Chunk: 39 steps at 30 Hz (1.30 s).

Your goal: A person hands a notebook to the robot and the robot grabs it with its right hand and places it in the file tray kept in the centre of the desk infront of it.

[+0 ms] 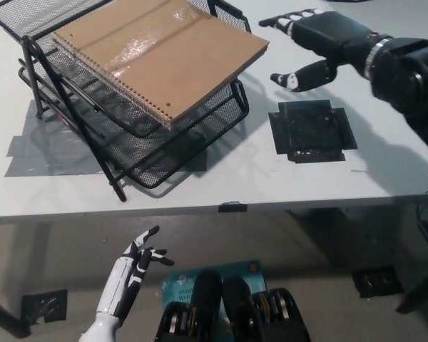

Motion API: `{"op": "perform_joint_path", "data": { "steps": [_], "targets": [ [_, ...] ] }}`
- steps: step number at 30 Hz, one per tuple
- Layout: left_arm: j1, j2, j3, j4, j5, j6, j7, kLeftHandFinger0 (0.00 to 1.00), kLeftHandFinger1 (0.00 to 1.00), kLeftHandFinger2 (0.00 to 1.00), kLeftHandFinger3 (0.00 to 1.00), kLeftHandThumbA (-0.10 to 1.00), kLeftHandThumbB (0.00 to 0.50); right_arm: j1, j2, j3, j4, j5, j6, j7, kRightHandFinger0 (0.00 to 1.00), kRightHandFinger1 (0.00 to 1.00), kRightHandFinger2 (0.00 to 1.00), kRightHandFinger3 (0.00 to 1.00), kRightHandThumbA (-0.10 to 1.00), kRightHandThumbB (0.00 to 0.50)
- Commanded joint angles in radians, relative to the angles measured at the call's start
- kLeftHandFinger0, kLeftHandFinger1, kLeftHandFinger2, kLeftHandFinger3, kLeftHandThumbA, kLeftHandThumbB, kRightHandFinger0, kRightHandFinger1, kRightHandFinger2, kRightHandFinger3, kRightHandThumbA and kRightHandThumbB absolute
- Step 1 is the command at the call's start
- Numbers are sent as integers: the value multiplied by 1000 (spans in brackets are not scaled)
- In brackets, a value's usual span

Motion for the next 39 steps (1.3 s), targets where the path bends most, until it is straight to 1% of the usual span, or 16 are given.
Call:
{"op": "perform_joint_path", "data": {
  "steps": [1,3,5,7,8,10,11,16,17,19,20,22,24,26,34,39],
  "targets": [
    [-40,25,12,-49,-8,-23,-9,946,748,491,898,1000,458,-370,-745,-196,-843,958,360,302,1000,1000,1000,1000,629,500],
    [-35,25,13,-51,-5,-28,-5,906,753,500,909,1000,454,-255,-793,-277,-907,998,360,160,1000,1000,1000,1000,720,500],
    [-31,21,14,-45,-1,-42,4,814,735,549,924,1000,460,-18,-802,-483,-1012,1005,360,-59,1000,1000,1000,1000,962,488],
    [-24,15,14,-42,2,-43,11,769,731,639,941,1000,486,295,-680,-784,-1161,917,360,-261,1000,1000,1000,1000,1000,443],
    [-24,15,14,-42,2,-43,11,769,730,646,945,1000,488,295,-680,-784,-1161,917,360,-261,1000,1000,1000,1000,1000,444],
    [-15,10,17,-50,-7,-20,8,770,753,715,977,1000,500,476,-446,-959,-1317,758,360,-348,1000,1000,1000,1000,1000,429],
    [-9,6,19,-53,-18,-10,6,801,783,768,983,1000,500,516,-324,-1010,-1339,716,359,-344,1000,1000,1000,1000,1000,469],
    [2,-2,23,-50,-35,-13,6,870,858,872,981,1000,500,771,-131,-901,-1339,680,35,-524,1000,1000,1000,1000,1000,500],
    [6,-8,23,-46,-35,-18,9,880,878,899,988,1000,500,846,-42,-833,-1339,629,-38,-533,1000,1000,1000,1000,1000,490],
    [9,-11,22,-46,-35,-19,11,883,890,915,993,1000,500,889,10,-796,-1339,598,-73,-526,1000,1000,1000,1000,1000,469],
    [16,-12,22,-48,-38,-18,10,894,908,935,1000,1000,500,988,89,-723,-1339,558,-105,-509,1000,1000,1000,1000,1000,413],
    [31,-14,24,-52,-49,-18,7,905,929,952,1000,1000,500,1140,193,-602,-1339,555,-90,-488,1000,1000,1000,1000,1000,440],
    [39,-16,25,-51,-53,-22,9,910,936,955,1000,1000,500,1199,232,-566,-1339,543,-47,-461,1000,1000,1000,1000,1000,409],
    [45,-17,26,-53,-55,-21,9,916,944,958,1000,1000,500,1275,279,-538,-1262,532,-73,-419,1000,1000,1000,1000,1000,334],
    [76,-20,36,-52,-52,-37,23,905,941,942,1000,1000,500,1389,453,-575,-883,525,-254,-356,1000,1000,1000,1000,1000,271],
    [73,-25,43,-40,-51,-50,27,892,936,931,1000,1000,500,1388,515,-620,-702,582,-267,-310,1000,1000,1000,1000,1000,243]
  ]
}}
